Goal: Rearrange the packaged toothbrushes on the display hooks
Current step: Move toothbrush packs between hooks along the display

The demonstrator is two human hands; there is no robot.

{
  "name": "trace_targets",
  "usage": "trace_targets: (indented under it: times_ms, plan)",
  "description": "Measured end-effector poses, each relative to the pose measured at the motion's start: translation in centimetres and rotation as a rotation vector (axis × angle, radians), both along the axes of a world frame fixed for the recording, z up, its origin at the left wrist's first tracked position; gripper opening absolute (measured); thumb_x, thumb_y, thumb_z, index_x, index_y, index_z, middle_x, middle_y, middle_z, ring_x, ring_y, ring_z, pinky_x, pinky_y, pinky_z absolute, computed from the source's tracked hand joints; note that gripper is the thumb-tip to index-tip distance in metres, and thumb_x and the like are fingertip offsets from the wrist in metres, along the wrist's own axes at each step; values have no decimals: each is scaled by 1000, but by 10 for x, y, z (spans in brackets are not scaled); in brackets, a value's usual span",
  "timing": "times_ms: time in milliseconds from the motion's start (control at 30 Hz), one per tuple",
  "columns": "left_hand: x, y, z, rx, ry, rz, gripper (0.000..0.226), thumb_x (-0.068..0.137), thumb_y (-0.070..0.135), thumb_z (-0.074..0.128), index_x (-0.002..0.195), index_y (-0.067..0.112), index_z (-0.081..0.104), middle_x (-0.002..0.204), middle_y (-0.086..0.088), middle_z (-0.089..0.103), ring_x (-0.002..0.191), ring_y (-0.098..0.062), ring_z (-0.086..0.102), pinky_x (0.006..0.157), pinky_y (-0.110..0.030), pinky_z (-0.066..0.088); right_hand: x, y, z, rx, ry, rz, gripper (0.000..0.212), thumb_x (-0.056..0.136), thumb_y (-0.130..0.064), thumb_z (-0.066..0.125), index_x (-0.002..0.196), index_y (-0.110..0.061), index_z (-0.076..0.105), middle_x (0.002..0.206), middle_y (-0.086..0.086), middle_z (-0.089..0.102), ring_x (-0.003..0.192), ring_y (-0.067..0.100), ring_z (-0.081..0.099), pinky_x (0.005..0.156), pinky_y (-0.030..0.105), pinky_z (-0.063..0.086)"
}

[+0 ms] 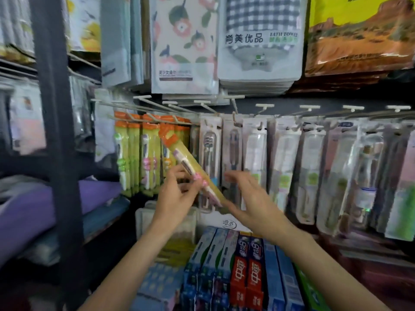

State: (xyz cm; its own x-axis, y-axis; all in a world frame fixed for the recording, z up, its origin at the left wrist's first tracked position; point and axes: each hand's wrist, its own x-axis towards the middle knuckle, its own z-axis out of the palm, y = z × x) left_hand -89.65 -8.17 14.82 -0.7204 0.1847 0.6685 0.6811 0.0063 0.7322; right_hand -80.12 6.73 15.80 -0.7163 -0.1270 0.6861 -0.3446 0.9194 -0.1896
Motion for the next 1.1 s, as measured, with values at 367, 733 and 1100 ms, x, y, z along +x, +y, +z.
trace_targets:
  times_ms: [367, 733, 1100]
  plan:
    - [-44, -73, 17, 163, -304, -14, 33, 70, 34, 78, 89, 12, 63, 93, -23, 66, 93, -37, 64, 84, -51, 52, -88, -99, 8, -333, -190, 228, 39, 98, -20, 43, 135, -14, 36, 72, 13, 64, 47, 16, 57, 44, 16, 45]
    - [-74, -61, 40, -90, -64, 36, 30, 88, 21, 61, 115, 21, 50, 78, 17, 48, 71, 6, 46, 61, -8, 39, -113, -100, 9, -488, -105, 136, 25, 97, -26, 45, 114, -8, 48, 72, -3, 59, 58, 9, 55, 50, 15, 40]
    - [-85, -75, -4, -150, 175, 457, 48, 86, 1, 57, 132, 8, 45, 127, -9, 42, 109, -17, 49, 95, -16, 33, -83, -42, -27, -612, 306, -284, 56, 85, -9, 64, 132, -7, 34, 130, 9, 32, 113, 12, 40, 97, 19, 32]
